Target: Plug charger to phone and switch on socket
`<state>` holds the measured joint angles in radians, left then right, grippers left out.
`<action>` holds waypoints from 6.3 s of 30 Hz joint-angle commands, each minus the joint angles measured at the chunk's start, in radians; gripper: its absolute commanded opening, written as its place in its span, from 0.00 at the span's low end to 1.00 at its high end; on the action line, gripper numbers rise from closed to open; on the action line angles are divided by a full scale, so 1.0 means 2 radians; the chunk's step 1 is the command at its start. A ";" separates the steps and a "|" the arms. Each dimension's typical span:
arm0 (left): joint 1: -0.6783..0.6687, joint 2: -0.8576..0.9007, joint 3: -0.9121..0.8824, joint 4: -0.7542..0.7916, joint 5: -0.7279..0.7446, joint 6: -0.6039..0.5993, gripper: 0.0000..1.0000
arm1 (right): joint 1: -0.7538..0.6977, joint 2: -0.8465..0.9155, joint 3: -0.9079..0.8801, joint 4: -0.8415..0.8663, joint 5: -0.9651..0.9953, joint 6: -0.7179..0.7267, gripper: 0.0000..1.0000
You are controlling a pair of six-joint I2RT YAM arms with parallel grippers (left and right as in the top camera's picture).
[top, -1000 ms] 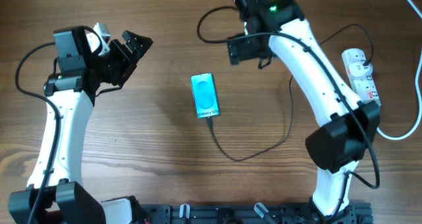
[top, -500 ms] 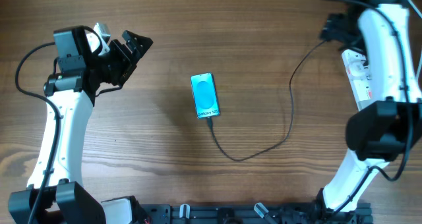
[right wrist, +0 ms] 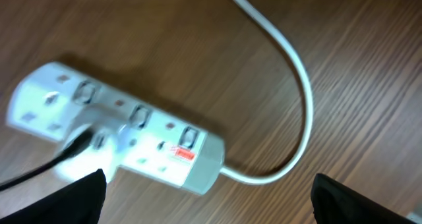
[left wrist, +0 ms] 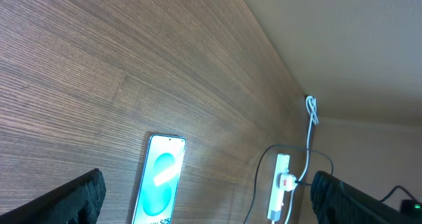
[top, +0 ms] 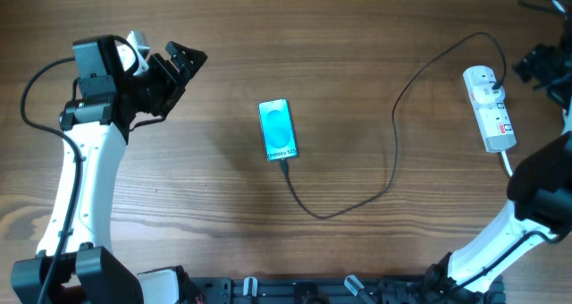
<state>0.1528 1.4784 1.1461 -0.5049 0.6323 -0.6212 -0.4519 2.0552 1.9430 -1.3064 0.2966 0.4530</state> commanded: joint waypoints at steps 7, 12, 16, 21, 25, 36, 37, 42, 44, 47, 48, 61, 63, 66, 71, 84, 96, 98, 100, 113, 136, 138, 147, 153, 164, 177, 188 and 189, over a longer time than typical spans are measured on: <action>0.001 -0.008 0.001 0.001 -0.003 0.012 1.00 | -0.059 0.003 -0.141 0.142 -0.050 -0.033 1.00; 0.001 -0.008 0.001 0.001 -0.003 0.012 1.00 | -0.060 0.004 -0.221 0.250 -0.130 -0.098 1.00; 0.001 -0.008 0.001 0.001 -0.003 0.012 1.00 | -0.060 0.004 -0.268 0.303 -0.131 -0.111 1.00; 0.001 -0.008 0.001 0.001 -0.003 0.012 1.00 | -0.060 0.004 -0.277 0.317 -0.138 -0.145 1.00; 0.001 -0.008 0.001 0.001 -0.003 0.012 1.00 | -0.060 0.004 -0.277 0.318 -0.172 -0.148 1.00; 0.001 -0.008 0.001 0.001 -0.003 0.012 1.00 | -0.060 0.004 -0.278 0.299 -0.186 -0.152 1.00; 0.001 -0.008 0.001 0.001 -0.003 0.012 1.00 | -0.060 0.004 -0.278 0.301 -0.191 -0.158 1.00; 0.001 -0.008 0.001 0.001 -0.003 0.012 1.00 | -0.060 0.004 -0.277 0.311 -0.194 -0.161 0.99; 0.001 -0.008 0.001 0.001 -0.003 0.012 1.00 | -0.060 0.004 -0.278 0.319 -0.198 -0.161 1.00; 0.001 -0.008 0.001 0.001 -0.003 0.012 1.00 | -0.060 0.004 -0.278 0.328 -0.220 -0.161 1.00; 0.001 -0.008 0.001 0.001 -0.003 0.012 1.00 | -0.060 0.004 -0.278 0.328 -0.220 -0.161 1.00; 0.001 -0.008 0.001 0.001 -0.003 0.012 1.00 | -0.060 0.004 -0.277 0.361 -0.220 -0.159 1.00; 0.001 -0.008 0.001 0.001 -0.003 0.012 1.00 | -0.060 0.004 -0.277 0.361 -0.220 -0.160 1.00; 0.001 -0.008 0.001 0.001 -0.003 0.012 1.00 | -0.060 0.004 -0.278 0.353 -0.220 -0.160 1.00; 0.001 -0.008 0.001 0.001 -0.003 0.012 1.00 | -0.060 0.004 -0.277 0.327 -0.210 -0.162 1.00; 0.001 -0.008 0.001 0.001 -0.003 0.012 1.00 | -0.062 0.002 -0.273 0.302 -0.171 -0.161 1.00; 0.001 -0.008 0.001 0.001 -0.003 0.012 1.00 | -0.073 -0.093 -0.181 0.203 -0.271 -0.215 1.00; 0.001 -0.008 0.001 0.001 -0.003 0.012 1.00 | -0.073 -0.093 -0.198 0.212 -0.271 -0.213 1.00; 0.001 -0.008 0.001 0.001 -0.003 0.012 1.00 | -0.073 -0.090 -0.216 0.228 -0.271 -0.212 1.00; 0.001 -0.008 0.001 0.001 -0.003 0.012 1.00 | -0.073 -0.090 -0.230 0.274 -0.271 -0.212 1.00; 0.001 -0.008 0.001 0.001 -0.003 0.012 1.00 | -0.073 -0.090 -0.230 0.274 -0.271 -0.212 1.00; 0.001 -0.008 0.001 0.001 -0.003 0.012 1.00 | -0.073 -0.090 -0.230 0.274 -0.271 -0.212 1.00; 0.001 -0.008 0.001 0.001 -0.003 0.012 1.00 | -0.073 -0.090 -0.230 0.274 -0.271 -0.212 1.00; 0.001 -0.008 0.001 0.001 -0.003 0.012 1.00 | -0.073 -0.090 -0.230 0.274 -0.271 -0.212 1.00; 0.001 0.012 0.000 0.003 -0.016 0.012 1.00 | -0.073 -0.090 -0.230 0.274 -0.271 -0.212 1.00; 0.001 -0.071 0.000 -0.047 -0.080 0.023 1.00 | -0.073 -0.090 -0.230 0.274 -0.271 -0.212 1.00; -0.020 -0.100 -0.029 -0.083 -0.190 0.025 1.00 | -0.073 -0.090 -0.230 0.274 -0.271 -0.212 1.00; -0.028 -0.101 -0.044 -0.076 -0.201 0.025 1.00 | -0.073 -0.090 -0.230 0.274 -0.271 -0.212 1.00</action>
<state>0.1333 1.2781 1.1282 -0.6628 0.3672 -0.5945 -0.5991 1.8629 1.4879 -0.7616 -0.2287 0.0460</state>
